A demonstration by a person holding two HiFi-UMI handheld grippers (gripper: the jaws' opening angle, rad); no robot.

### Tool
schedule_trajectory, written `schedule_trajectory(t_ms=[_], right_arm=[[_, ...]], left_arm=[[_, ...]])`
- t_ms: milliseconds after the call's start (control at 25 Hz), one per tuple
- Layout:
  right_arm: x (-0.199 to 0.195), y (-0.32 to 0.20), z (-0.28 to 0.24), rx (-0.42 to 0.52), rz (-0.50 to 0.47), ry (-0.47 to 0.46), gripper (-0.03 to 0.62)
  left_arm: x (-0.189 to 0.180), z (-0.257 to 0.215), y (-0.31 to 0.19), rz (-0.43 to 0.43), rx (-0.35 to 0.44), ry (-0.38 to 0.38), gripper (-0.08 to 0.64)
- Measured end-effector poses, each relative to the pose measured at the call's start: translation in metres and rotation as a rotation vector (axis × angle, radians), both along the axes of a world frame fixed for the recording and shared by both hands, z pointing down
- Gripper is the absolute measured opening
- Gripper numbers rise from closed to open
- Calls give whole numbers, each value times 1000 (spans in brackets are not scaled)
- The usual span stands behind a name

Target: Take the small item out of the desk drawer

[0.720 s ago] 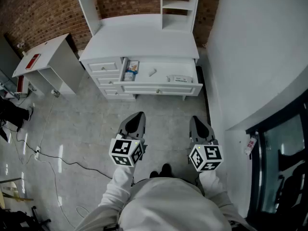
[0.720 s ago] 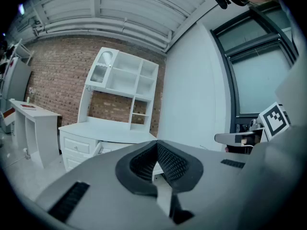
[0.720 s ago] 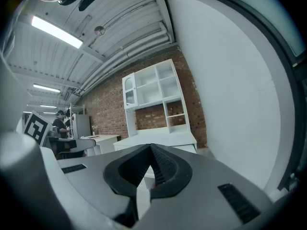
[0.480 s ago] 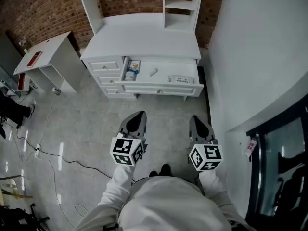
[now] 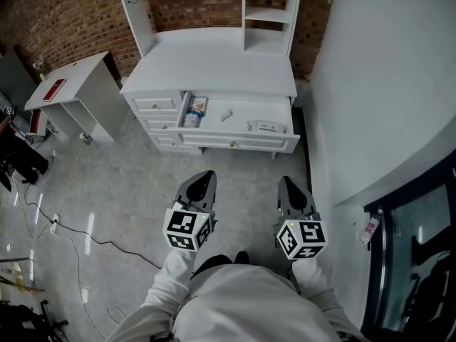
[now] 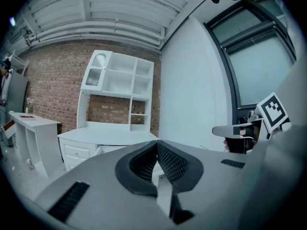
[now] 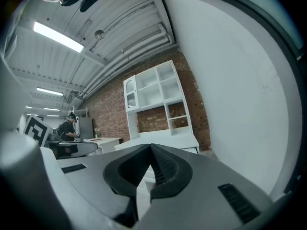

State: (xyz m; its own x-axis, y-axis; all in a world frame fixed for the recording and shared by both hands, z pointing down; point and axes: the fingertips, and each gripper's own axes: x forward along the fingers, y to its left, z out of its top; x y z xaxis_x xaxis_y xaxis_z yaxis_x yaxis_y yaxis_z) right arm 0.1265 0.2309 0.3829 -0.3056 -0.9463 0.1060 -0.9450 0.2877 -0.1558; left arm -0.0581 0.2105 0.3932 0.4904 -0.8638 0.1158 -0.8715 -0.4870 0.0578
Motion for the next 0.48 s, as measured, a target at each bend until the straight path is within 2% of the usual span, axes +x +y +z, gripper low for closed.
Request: schedule_trajectory(t_ms=[160,480], right_arm=[[6,-5,2,-5,-2,-5,28],[3,-24,5,-8,-12,-24,28]], left_arm=[[4,-7,-1,-21,29,-11,20],[-5,-8,-18,-54,36,-24,21]])
